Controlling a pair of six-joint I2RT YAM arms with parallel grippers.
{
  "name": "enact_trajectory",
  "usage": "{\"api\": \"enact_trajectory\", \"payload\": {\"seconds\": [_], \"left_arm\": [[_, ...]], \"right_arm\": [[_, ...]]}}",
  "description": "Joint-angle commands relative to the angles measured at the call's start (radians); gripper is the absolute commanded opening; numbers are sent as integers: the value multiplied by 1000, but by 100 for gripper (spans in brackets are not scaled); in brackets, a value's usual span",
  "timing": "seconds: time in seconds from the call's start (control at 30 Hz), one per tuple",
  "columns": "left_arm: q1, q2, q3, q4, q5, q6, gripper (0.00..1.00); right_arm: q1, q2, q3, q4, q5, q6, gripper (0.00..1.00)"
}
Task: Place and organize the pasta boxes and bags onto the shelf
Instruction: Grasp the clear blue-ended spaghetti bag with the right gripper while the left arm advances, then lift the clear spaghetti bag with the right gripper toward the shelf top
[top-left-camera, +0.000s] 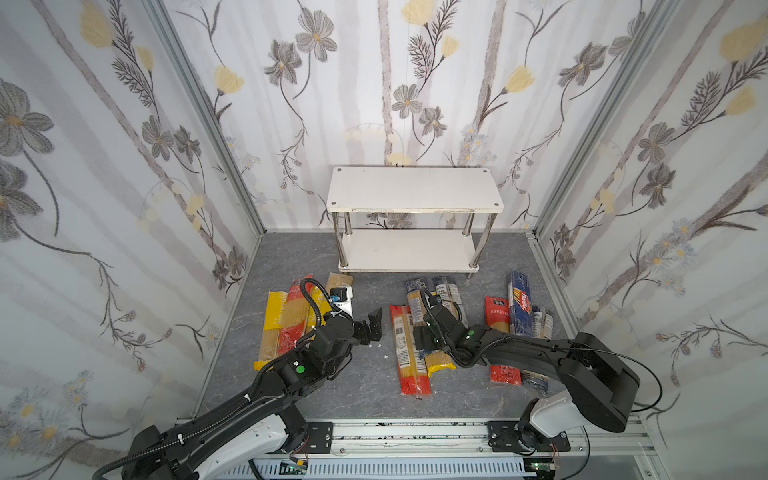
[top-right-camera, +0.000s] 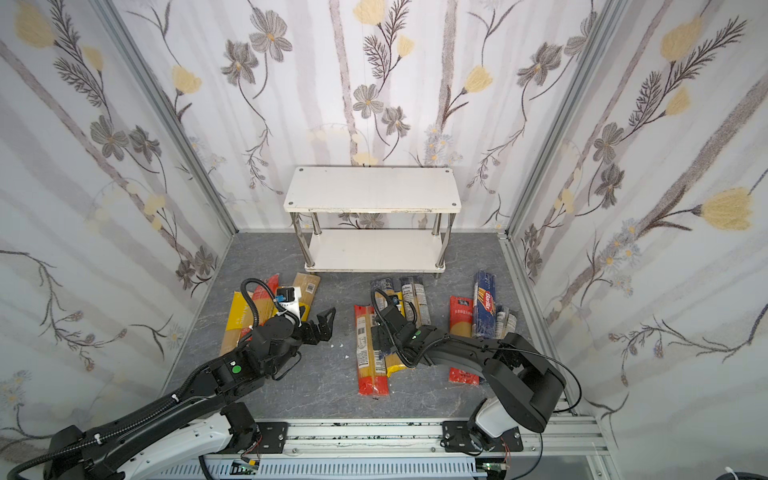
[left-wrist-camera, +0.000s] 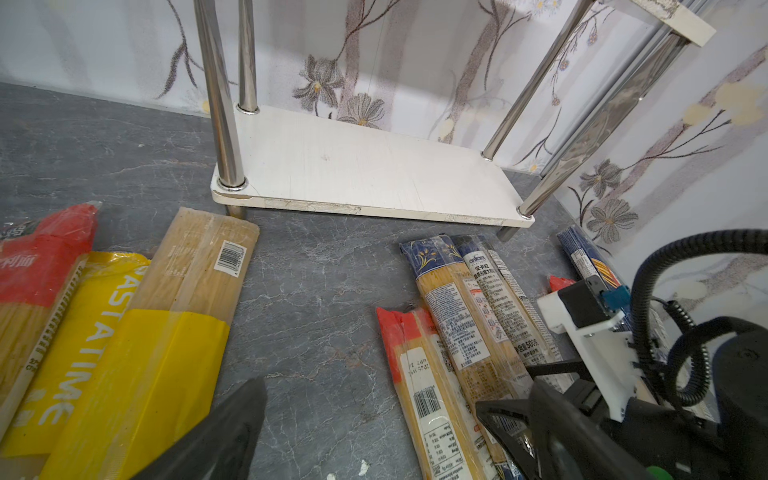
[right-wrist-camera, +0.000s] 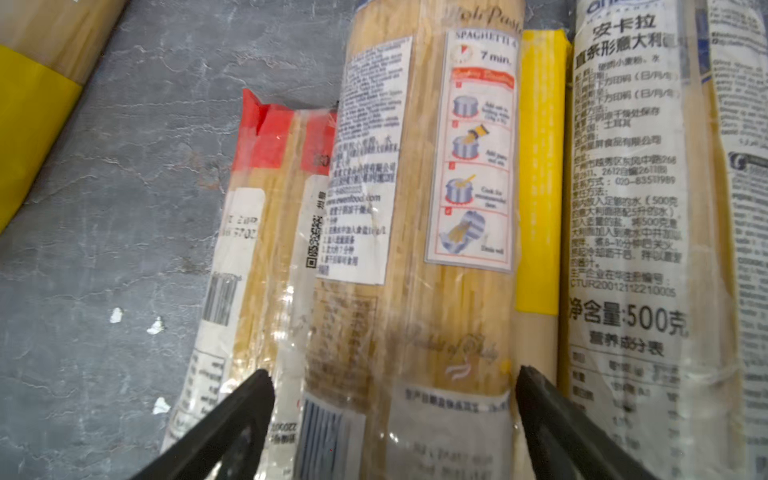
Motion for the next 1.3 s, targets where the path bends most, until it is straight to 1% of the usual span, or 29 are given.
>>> {"api": "enact_trajectory", "payload": {"seconds": [0.0, 0.07, 0.13, 0.27, 0.37, 0.5, 0.57, 0.67, 0.93, 1.13, 1.17, 1.27], "left_arm": [[0, 6, 13, -40, 10, 2, 100], [-1, 5, 12, -45, 13, 0, 100], [1, 6, 13, -47, 15, -4, 100], [0, 5, 14, -51, 18, -4, 100], [1, 0, 12, -56, 22, -2, 100], [0, -5, 10, -61, 24, -3, 100], [0, -5, 9, -63, 28, -4, 100], [-1, -6, 8, -65, 32, -4, 100], [1, -24, 28, -82, 17, 12, 100], [0, -36, 23, -86, 23, 3, 100], [-1, -38, 22, -85, 26, 2, 100], [0, -38, 25, -89, 34, -1, 100]], "right_arm": [[1, 26, 7, 16, 37, 23, 92], [1, 48, 49, 4, 42, 20, 92], [1, 77, 65, -5, 38, 15, 87], [1, 127, 95, -29, 31, 15, 64], [1, 139, 97, -42, 23, 15, 53], [0, 127, 85, -59, 14, 17, 34], [2, 111, 77, -69, 7, 18, 29], [3, 63, 58, -87, 3, 29, 26], [6, -129, 27, -150, 10, 38, 26], [6, -224, 23, -168, 12, 42, 23], [5, -233, -8, -174, 14, 43, 22], [5, -279, -3, -208, 14, 43, 19]]}}
